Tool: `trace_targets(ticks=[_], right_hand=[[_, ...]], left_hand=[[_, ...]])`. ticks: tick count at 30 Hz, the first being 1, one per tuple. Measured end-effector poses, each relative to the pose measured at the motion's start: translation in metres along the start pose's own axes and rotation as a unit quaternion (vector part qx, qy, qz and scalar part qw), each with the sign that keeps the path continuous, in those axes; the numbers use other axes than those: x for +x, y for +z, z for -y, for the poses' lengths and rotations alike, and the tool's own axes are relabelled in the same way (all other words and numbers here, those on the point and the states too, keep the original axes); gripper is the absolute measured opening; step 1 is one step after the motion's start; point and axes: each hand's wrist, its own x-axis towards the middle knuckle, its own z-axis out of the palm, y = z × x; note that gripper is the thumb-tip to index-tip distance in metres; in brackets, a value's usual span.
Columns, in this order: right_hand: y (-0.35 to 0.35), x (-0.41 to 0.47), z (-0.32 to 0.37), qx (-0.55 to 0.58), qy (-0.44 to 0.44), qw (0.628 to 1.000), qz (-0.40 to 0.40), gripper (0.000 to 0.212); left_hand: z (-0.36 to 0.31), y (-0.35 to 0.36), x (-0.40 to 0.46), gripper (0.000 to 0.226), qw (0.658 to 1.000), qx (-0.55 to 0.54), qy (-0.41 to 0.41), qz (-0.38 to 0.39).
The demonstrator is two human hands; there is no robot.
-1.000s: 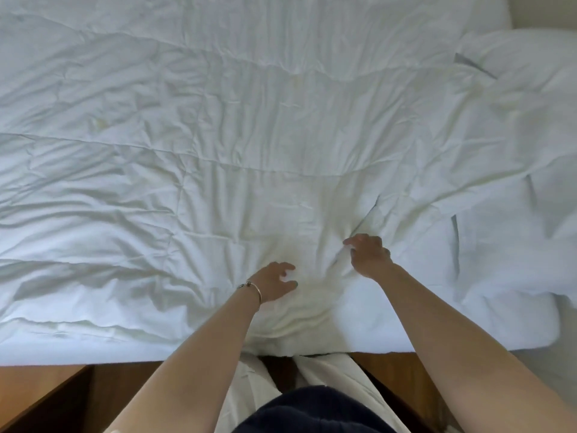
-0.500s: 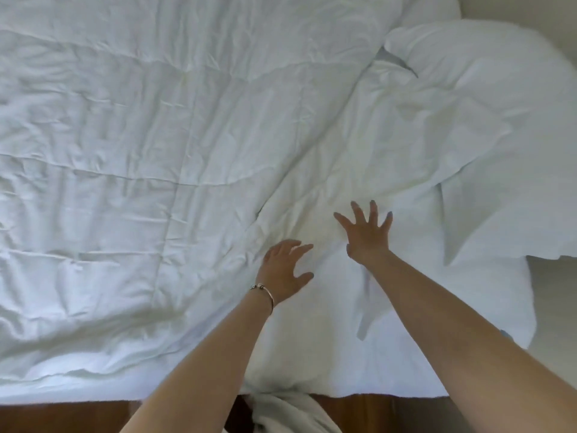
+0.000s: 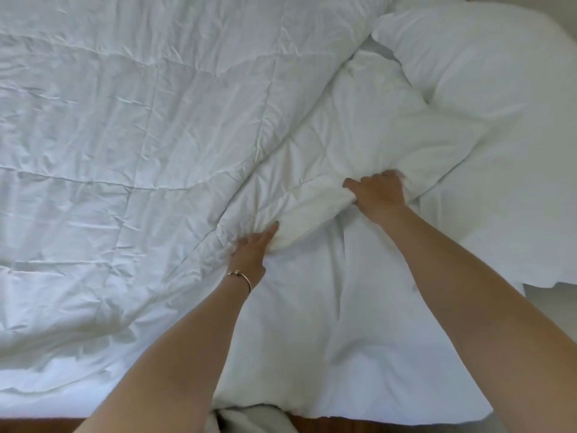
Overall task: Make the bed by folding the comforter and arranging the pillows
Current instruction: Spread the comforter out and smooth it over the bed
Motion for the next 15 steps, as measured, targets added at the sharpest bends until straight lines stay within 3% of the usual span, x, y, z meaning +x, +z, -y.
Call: trace_targets(ticks=[3,7,10,15], right_hand=[[-0.026,-0.024,-0.001,0.155,-0.028,0.987,0.015,0.042],[-0.06,-0.091,-0.003,0.187,-0.047,0.981,0.025,0.081],[-0.071,-0.149,-0.007,0.178,-0.005,0.983,0.038,0.082],[-0.055,-0.249,0.0,0.132,0.149,0.976,0.093,0.071]], left_hand=[[0.02,-0.031,-0.01,0.079,0.983,-0.169,0.056,0.033],[0.017,-0.058,-0.044,0.074,0.955,-0.251,0.149,0.055],[0.007,-0.049,-0.076,0.072,0.942,-0.235,0.179,0.158],[-0.02,-0.012,-0.142,0.037,0.901,-0.211,0.214,0.313]])
